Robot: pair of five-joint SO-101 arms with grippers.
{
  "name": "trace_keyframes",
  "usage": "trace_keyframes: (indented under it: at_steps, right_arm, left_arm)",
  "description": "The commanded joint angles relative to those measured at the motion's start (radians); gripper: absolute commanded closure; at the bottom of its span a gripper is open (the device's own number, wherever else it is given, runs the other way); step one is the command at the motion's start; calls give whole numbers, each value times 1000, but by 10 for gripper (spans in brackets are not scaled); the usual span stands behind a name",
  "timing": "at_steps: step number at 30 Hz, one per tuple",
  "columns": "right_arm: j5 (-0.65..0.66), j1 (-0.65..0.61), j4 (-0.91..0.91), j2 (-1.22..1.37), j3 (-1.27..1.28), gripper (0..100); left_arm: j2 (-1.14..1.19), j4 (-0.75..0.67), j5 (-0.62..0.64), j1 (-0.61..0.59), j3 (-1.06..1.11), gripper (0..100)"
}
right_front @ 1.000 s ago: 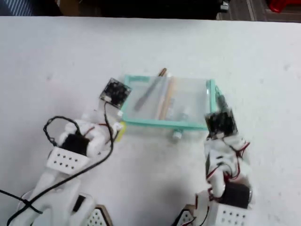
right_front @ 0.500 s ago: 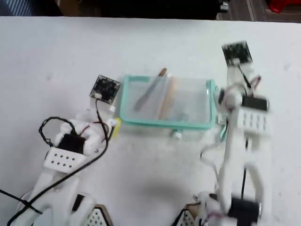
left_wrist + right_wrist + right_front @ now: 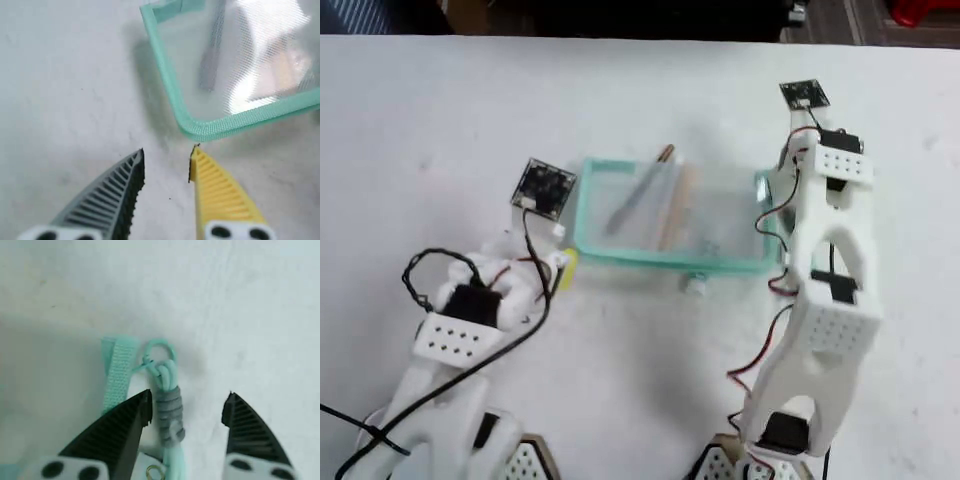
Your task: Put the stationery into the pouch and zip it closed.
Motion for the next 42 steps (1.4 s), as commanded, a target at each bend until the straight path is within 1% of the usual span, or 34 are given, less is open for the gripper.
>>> trace_keyframes:
  at_steps: [1,7,10,11,12,15,17,20,24,27,29,31,34,36,39,42]
  right_arm:
    - [-11,-2,8,74,-140,778]
    - [-11,-12,16,209,-252,779]
    - [-5,-35,68,245,-290,783]
    - [-5,-45,88,249,-301,801]
    - [-5,-56,104,252,-313,840]
    - [-5,-81,131,249,-334,991]
    - [-5,-85,165,245,-362,958]
    - [-11,-77,245,216,-454,984]
    - [-11,-79,400,147,-600,981]
    - [-6,-110,527,81,-723,981]
    - [-11,-134,559,30,-773,981]
    - [-11,-143,559,-38,-776,981]
    - [-11,-150,559,-139,-750,982]
    - [-11,-176,559,-219,-717,982]
    - [-11,-232,559,-348,-640,982]
    - [-6,-314,559,-489,-532,982]
  left_arm:
    - [-1,-29,12,-7,-6,827]
    - [-1,-29,12,-7,-6,827]
    - [-1,-29,12,-7,-6,827]
    - [-1,-29,12,-7,-6,827]
    - [-1,-29,12,-7,-6,827]
    - [-1,-29,12,-7,-8,827]
    - [-1,-29,12,-7,-8,827]
    - [-2,-29,12,-7,-8,824]
    - [-7,-21,12,-7,-11,823]
    - [-7,-20,12,-7,-12,820]
    - [-7,-14,12,-7,-15,799]
    - [-8,9,12,-7,-31,786]
    - [-8,86,12,-7,-91,784]
    - [-8,133,12,-7,-135,783]
    - [-8,181,12,-1,-190,782]
    - [-10,238,12,36,-236,782]
